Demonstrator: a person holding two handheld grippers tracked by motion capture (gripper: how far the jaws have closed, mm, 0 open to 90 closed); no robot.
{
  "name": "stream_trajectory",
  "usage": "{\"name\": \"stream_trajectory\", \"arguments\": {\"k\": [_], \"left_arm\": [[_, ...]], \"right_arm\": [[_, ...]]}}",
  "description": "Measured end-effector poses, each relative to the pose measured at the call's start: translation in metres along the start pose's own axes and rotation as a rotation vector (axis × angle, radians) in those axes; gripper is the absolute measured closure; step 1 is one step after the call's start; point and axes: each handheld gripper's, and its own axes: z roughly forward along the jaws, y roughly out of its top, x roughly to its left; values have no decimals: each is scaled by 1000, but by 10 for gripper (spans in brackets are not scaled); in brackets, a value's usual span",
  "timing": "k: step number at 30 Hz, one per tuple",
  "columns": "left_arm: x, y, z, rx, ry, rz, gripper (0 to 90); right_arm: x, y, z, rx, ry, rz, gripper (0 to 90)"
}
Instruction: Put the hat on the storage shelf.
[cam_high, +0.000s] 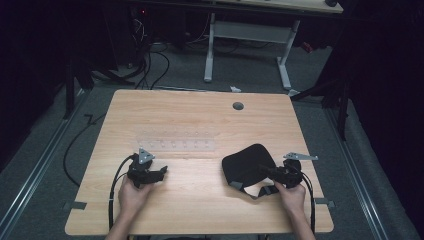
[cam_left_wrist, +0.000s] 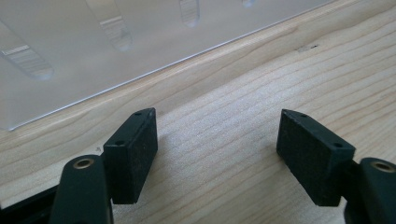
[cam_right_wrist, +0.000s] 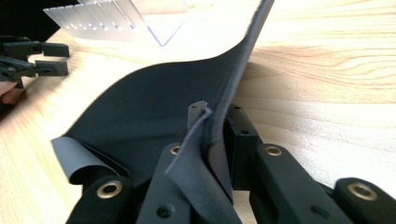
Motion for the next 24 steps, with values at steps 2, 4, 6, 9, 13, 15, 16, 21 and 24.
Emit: {"name": "stream_trajectory", "arguments": {"k": [2,4,6,9,13,15,16,21,24], "left_arm": [[0,0,0,0,-1,0,295],[0,0,0,1,0,0,293],[0,0,0,-1,4,-1,291],[-1,0,1,0,6,-3,285],[-1,0,1,1,9,0,275],[-1,0,1,1,8,0,274],[-1,0,1,3,5,0,273],[-2,-1,1,9,-2,4,258],[-4,-1,0,22,-6,17,258]], "right_arm": [[1,0,-1,-3,1,0,828],[2,1,-2,-9,1,0,829],[4,1,-4,-12,7,6,831],[4,2,-8,-30,16,13,832],[6,3,-14,-48,25,25,832],[6,3,-15,-46,25,26,832],[7,3,-16,-51,28,27,832],[12,4,-20,-54,31,22,832],[20,10,-24,-63,32,-4,832]]}}
